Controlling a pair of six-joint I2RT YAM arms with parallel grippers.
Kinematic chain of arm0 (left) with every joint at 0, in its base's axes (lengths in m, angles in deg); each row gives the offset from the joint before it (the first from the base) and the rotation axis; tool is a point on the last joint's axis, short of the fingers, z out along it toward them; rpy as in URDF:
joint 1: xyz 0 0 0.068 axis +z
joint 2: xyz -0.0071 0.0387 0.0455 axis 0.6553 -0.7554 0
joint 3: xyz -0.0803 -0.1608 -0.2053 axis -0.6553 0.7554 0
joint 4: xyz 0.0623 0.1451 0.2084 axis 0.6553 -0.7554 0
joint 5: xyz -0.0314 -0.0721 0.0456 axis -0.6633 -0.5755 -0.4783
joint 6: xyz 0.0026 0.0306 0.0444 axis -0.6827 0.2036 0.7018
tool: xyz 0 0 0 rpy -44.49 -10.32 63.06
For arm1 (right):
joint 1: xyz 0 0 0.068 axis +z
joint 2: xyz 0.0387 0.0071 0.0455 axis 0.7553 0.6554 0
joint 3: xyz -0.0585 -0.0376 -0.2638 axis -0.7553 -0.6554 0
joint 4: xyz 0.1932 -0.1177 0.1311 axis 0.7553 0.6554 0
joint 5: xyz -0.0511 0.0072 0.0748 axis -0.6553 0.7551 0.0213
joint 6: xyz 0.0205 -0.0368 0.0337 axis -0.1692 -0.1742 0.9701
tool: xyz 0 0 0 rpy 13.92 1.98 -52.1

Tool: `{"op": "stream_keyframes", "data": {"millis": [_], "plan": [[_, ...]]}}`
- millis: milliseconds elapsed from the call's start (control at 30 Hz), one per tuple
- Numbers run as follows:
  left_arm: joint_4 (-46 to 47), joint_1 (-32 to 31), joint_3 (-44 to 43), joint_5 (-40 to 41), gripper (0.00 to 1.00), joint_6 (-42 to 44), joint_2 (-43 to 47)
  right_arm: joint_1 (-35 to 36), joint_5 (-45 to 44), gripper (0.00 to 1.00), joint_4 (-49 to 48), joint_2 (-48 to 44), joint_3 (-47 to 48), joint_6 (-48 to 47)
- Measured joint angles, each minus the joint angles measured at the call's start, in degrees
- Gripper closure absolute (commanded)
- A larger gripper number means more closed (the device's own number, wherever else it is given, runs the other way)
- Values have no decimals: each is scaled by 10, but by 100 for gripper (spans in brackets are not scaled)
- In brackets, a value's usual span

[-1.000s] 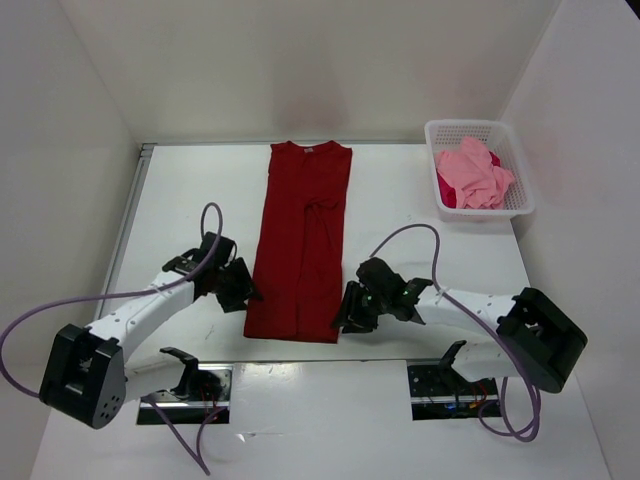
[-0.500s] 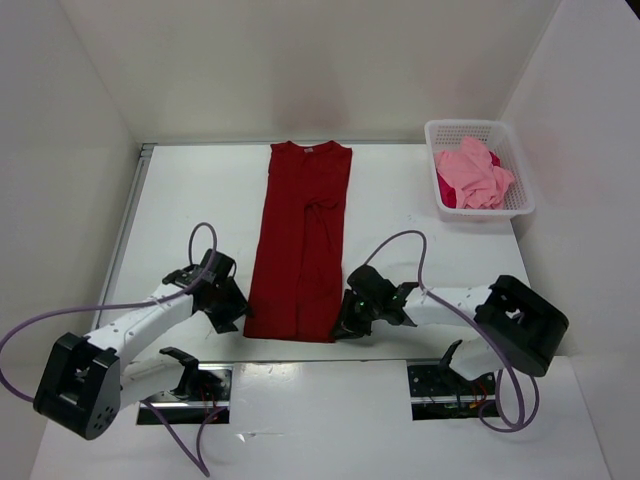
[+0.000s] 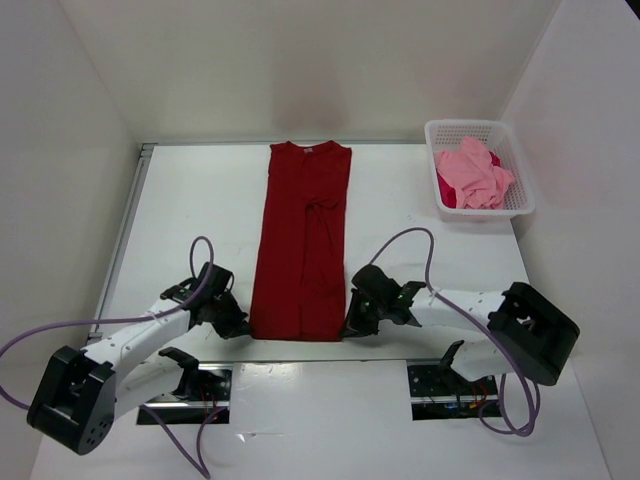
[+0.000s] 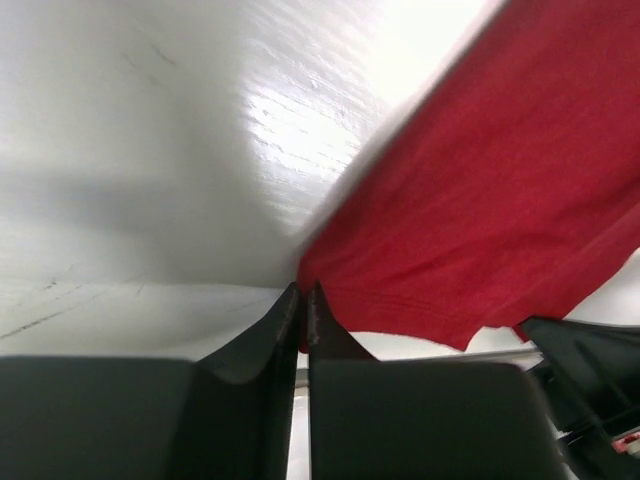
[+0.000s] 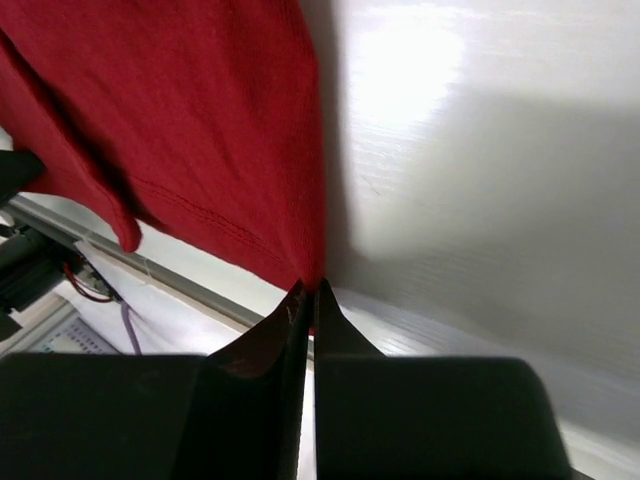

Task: Fold and stack the t-shirts
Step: Grab the bottom of the folded rectangular tshirt with both arms, then fold the folded rectangular tshirt in 1/3 of the way

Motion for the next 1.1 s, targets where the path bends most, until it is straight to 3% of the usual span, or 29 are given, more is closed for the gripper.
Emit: {"op": "stream_keyframes", "data": {"millis": [33, 267, 433, 533, 767, 1100], "plan": [[0, -2, -1, -1, 99, 1, 0, 0, 0, 98, 7, -3, 0, -1], [-71, -24, -61, -26, 100, 5, 51, 0, 19, 100, 91, -115, 13, -5], [-117, 9, -160, -35, 100, 18, 89, -63, 45, 100, 164, -131, 108, -58], [-85, 19, -222, -35, 100, 30, 28, -132, 49, 100, 178, -77, 184, -113], [37, 93, -319, -22, 99, 76, -230, -260, 45, 100, 169, 113, 340, -226], [121, 115, -520, 4, 96, 120, -431, -318, 32, 100, 171, 348, 558, -301]]}}
